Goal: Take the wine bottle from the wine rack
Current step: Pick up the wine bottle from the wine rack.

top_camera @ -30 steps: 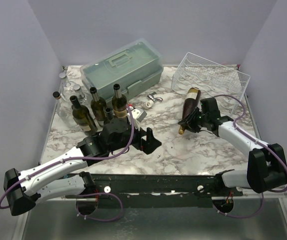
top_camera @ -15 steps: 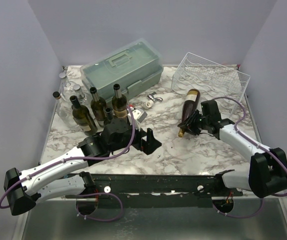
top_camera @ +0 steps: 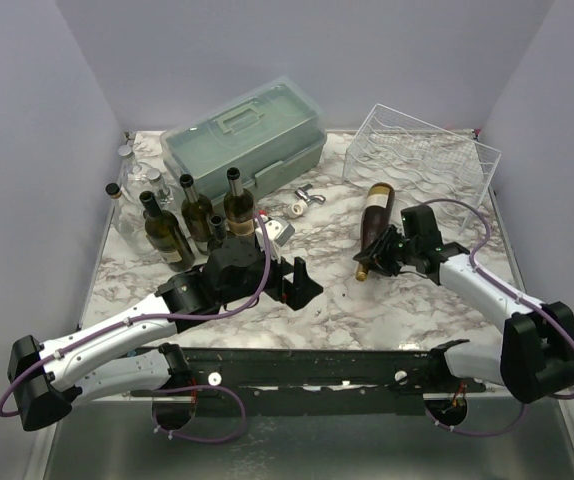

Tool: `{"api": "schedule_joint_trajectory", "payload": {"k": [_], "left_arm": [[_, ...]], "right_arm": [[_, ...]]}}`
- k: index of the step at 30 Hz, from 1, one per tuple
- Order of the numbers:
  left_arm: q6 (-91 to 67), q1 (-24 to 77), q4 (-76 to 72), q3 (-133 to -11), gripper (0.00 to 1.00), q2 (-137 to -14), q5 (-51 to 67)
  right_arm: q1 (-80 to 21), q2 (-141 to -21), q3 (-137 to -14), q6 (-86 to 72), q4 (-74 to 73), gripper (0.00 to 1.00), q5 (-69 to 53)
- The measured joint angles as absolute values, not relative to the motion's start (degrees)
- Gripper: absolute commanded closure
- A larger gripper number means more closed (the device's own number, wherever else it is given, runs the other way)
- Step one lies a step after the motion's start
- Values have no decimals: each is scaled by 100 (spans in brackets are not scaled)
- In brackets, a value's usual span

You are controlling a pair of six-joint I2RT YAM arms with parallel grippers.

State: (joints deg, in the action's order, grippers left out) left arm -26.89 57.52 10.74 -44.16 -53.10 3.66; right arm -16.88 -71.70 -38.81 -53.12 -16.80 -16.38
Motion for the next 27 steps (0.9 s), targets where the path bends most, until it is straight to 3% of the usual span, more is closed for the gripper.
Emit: {"api": "schedule_joint_trajectory", "payload": {"k": [15, 27], "left_arm": [[-2521, 5822, 1037, -4410, 1, -5310, 537], [-1236, 6676, 930, -4412, 1, -5695, 628]], "right_arm": [[-1708, -6886, -3835, -5284, -1962, 100, -1737], [-1708, -6735, -4281, -4617, -3009, 100, -1756]]}}
